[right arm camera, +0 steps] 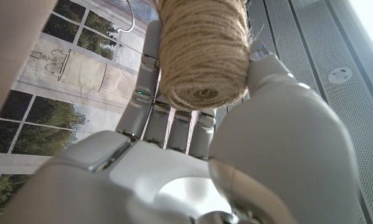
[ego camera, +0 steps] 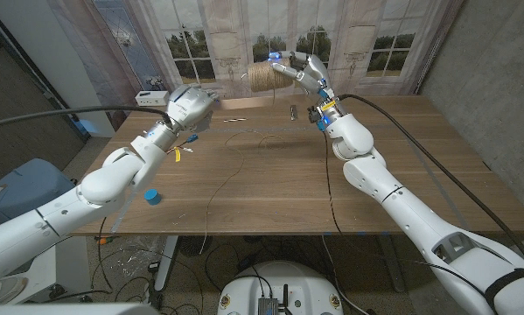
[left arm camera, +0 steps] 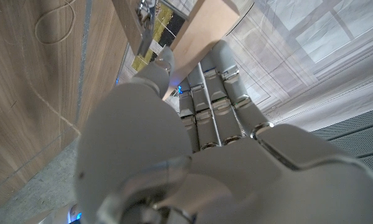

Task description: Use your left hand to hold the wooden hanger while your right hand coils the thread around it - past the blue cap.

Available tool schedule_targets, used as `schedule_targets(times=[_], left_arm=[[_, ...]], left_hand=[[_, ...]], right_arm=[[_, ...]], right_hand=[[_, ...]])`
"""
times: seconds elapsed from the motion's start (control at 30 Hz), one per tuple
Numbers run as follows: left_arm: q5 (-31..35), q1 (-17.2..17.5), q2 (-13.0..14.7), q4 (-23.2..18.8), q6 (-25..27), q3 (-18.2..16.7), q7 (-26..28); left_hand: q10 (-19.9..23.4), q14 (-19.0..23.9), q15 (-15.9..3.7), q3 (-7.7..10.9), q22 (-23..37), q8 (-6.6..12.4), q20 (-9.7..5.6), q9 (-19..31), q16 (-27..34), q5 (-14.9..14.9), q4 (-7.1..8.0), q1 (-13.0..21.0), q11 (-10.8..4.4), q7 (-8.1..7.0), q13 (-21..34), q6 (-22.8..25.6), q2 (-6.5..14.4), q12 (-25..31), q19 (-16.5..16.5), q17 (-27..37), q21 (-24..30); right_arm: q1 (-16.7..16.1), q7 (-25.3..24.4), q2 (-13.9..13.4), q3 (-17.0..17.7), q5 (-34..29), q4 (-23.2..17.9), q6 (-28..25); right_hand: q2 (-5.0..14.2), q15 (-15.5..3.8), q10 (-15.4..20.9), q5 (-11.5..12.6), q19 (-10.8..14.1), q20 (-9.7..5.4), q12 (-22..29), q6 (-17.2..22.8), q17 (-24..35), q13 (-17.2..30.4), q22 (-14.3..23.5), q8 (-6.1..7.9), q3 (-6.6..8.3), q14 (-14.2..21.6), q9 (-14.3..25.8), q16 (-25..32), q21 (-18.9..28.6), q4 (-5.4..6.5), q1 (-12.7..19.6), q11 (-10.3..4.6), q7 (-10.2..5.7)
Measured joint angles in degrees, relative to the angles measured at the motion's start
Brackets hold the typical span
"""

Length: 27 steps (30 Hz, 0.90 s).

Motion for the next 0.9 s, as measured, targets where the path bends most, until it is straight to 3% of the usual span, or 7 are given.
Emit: schedule_targets(times=[0.53,0.9], left_arm=[[1.37,0.78,1.08,-1.05,-1.56,0.15,0.55],[2.41,2.54,1.81,-1.65,-1.49,-0.93,2.35]], left_hand=[[0.0,0.0,0.0,0.07,0.03,0.04,0.01,0.0,-0.07,0.0,-0.07,0.0,0.0,-0.12,0.43,0.1,0.0,-0.24,0.0,0.4,0.28],[0.19,0.0,0.0,0.15,0.03,0.05,0.02,0.0,-0.14,0.0,-0.15,0.0,-0.18,-0.12,0.74,0.1,0.0,-0.58,0.01,0.43,0.27]], right_arm=[[5.33,2.41,1.98,-0.48,5.47,2.95,-8.74],[9.21,0.59,1.16,-0.56,6.37,3.78,-17.39]], right_hand=[[-0.31,-0.31,0.38,0.0,-0.4,0.4,-0.39,0.2,0.09,0.01,-0.14,0.0,-0.29,0.94,0.0,-0.87,2.13,0.18,0.31,0.38,0.2],[-0.53,-0.34,0.9,0.0,-0.51,0.51,-0.45,0.51,0.25,-0.01,-0.46,0.0,-0.52,1.36,-0.01,-1.2,2.69,-0.04,0.53,0.91,0.52]])
